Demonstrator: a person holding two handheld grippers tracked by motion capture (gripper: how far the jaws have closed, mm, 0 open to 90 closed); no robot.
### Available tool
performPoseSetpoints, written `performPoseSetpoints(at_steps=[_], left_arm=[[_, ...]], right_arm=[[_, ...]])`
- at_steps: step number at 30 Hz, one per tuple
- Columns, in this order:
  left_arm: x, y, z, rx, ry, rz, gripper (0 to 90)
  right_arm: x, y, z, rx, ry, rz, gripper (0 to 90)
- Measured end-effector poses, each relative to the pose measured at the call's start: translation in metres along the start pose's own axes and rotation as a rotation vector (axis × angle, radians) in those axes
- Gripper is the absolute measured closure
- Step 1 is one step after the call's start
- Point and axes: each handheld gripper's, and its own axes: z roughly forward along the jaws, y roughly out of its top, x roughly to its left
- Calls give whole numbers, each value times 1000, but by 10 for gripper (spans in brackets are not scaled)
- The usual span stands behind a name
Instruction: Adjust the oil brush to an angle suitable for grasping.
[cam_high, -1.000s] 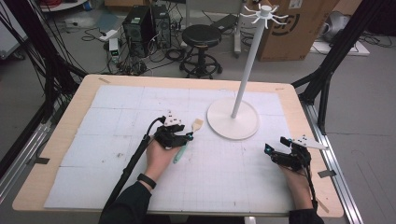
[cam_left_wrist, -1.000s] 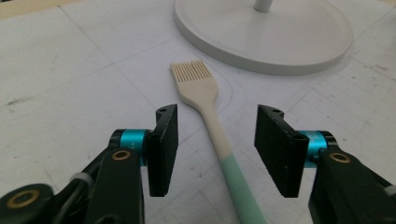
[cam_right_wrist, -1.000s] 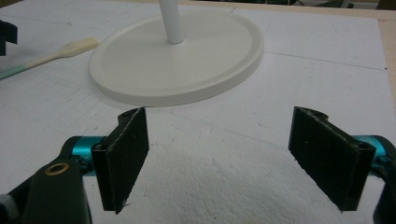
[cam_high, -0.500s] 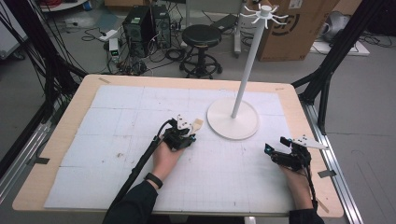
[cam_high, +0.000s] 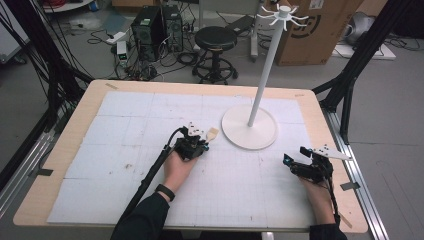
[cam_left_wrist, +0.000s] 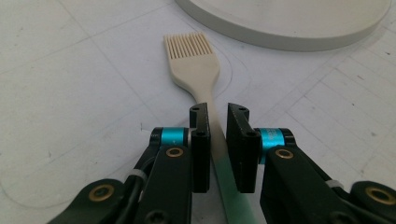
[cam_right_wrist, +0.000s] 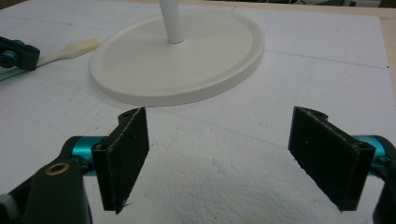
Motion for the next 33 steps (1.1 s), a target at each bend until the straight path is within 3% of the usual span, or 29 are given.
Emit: performPoseSetpoints(at_steps=[4,9,16,23,24,25,26,33], left_arm=[[2,0,0,-4,11,-24,820],[2,0,-2,-4,28,-13,822],[8,2,-16,-25,15,-5,822],[2,12,-37,-95,-56,30,822],[-1,13,-41,-109,-84,46,822],[-1,13,-41,-109,-84,46,822],[-4,15,-43,-126,-112,68,822],[-11,16,-42,-151,-221,102,822]], right_arm=[[-1,0,0,-4,0,-2,198],[-1,0,0,-5,2,1,198],[-1,0,0,-6,3,3,198],[-1,0,0,-3,2,8,198],[-1,0,0,-2,1,11,198],[-1,0,0,-2,4,14,198],[-1,0,0,-3,5,14,197],[-3,0,-1,-10,4,27,197]])
